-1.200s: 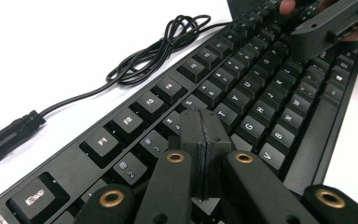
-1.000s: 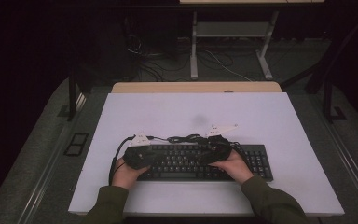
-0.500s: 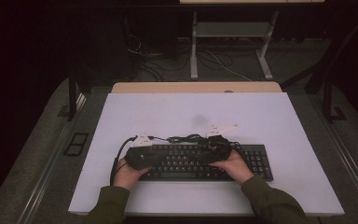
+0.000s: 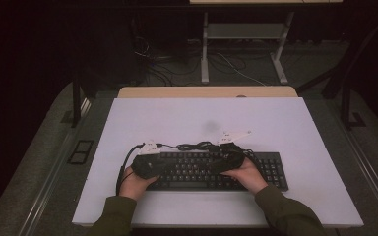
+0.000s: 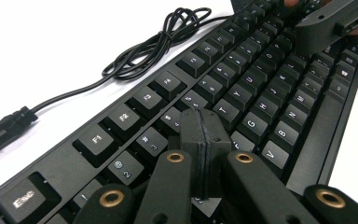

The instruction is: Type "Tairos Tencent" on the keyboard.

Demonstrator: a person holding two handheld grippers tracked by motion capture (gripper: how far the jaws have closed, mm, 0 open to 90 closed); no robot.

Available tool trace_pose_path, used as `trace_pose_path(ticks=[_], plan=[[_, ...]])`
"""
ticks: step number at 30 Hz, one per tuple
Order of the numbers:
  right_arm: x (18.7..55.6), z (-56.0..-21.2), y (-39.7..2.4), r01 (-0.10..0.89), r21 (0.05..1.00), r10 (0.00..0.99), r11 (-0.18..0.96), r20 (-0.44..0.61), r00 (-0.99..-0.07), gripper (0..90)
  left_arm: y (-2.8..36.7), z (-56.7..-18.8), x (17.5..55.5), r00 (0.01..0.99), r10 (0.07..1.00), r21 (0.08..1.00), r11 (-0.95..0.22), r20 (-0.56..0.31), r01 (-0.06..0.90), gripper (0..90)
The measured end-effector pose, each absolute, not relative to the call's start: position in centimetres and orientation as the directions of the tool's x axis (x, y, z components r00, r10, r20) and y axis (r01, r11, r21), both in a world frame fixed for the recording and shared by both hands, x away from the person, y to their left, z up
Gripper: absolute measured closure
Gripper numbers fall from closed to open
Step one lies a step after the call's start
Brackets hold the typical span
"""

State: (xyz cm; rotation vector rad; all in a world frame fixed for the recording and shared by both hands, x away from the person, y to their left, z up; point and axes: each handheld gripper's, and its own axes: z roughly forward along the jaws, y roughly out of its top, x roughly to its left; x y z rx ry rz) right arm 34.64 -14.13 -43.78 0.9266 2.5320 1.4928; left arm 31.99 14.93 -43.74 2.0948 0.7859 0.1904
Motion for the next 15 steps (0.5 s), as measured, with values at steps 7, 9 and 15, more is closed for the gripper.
trace_pose_path(ticks=[7,9,15], plan=[[34.38,-43.47,-14.13,0.445,0.820,0.487,0.361,0.241,-0.840,21.0,15.02,-43.46,31.86,0.788,0.598,0.784,-0.415,-0.147,0.461,88.5],[34.27,-43.33,-14.09,0.444,0.818,0.480,0.366,0.244,-0.843,27.6,15.03,-43.43,31.81,0.787,0.599,0.787,-0.410,-0.149,0.462,84.7],[34.00,-43.19,-13.93,0.440,0.812,0.431,0.383,0.264,-0.863,49.7,15.01,-43.20,31.59,0.785,0.602,0.799,-0.395,-0.148,0.454,72.9]])
